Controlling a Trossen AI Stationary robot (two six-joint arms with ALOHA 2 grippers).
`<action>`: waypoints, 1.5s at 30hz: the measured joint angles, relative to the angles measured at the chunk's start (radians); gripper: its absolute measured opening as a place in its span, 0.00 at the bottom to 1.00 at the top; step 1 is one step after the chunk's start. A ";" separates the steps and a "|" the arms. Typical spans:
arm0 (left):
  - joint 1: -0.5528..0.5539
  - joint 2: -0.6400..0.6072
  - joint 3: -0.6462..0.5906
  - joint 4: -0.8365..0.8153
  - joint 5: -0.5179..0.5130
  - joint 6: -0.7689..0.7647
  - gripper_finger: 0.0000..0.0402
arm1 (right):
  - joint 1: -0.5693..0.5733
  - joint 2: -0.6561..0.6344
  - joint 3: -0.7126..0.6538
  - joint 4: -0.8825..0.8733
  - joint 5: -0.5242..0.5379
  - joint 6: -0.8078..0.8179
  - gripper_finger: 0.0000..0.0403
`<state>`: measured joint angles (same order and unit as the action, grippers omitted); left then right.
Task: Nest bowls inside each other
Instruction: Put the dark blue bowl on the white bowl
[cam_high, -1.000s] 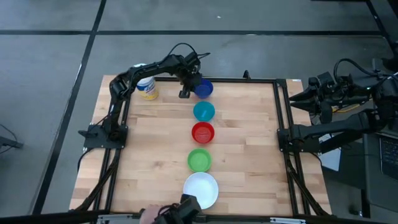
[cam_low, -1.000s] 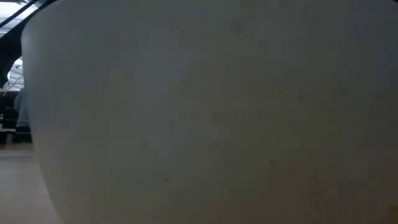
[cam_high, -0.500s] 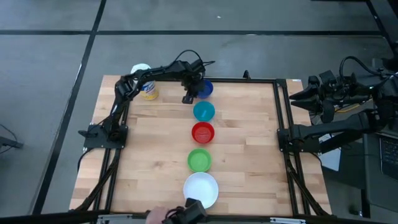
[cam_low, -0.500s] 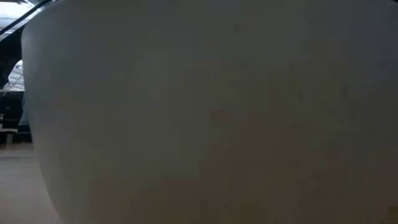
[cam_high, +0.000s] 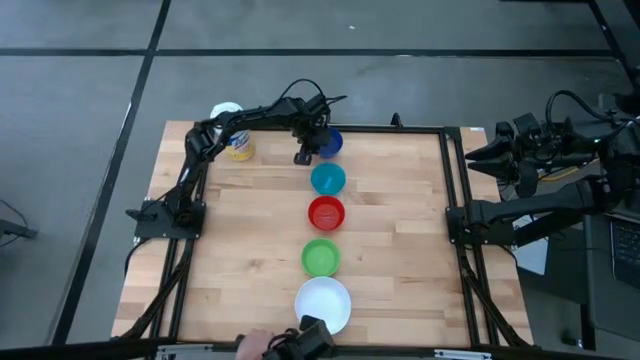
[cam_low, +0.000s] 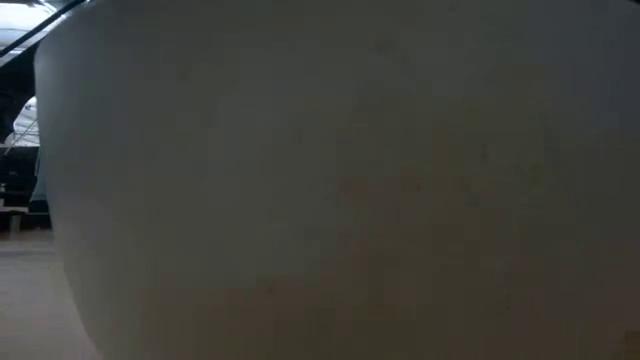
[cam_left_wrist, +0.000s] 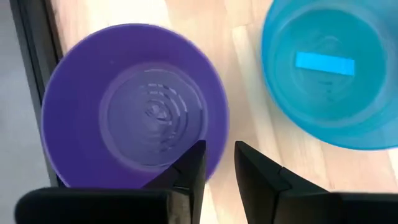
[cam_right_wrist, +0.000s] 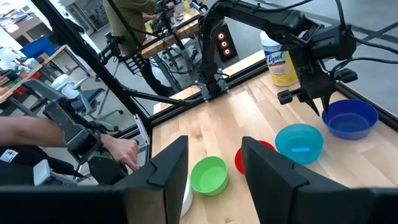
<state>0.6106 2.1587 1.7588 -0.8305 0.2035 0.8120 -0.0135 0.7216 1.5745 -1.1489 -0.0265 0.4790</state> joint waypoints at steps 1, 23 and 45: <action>0.000 0.003 0.000 -0.003 0.000 -0.002 0.20 | 0.000 0.000 0.000 0.000 0.000 0.000 0.38; -0.027 0.020 0.059 -0.100 -0.113 -0.114 0.01 | 0.000 0.000 0.000 0.005 0.000 0.009 0.38; -0.671 -0.458 -0.160 -0.150 -0.115 -0.686 0.01 | 0.000 0.048 0.000 0.013 -0.097 -0.050 0.38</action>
<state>-0.0606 1.7004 1.5988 -0.9801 0.0886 0.1258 -0.0132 0.7693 1.5742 -1.1361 -0.1231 0.4288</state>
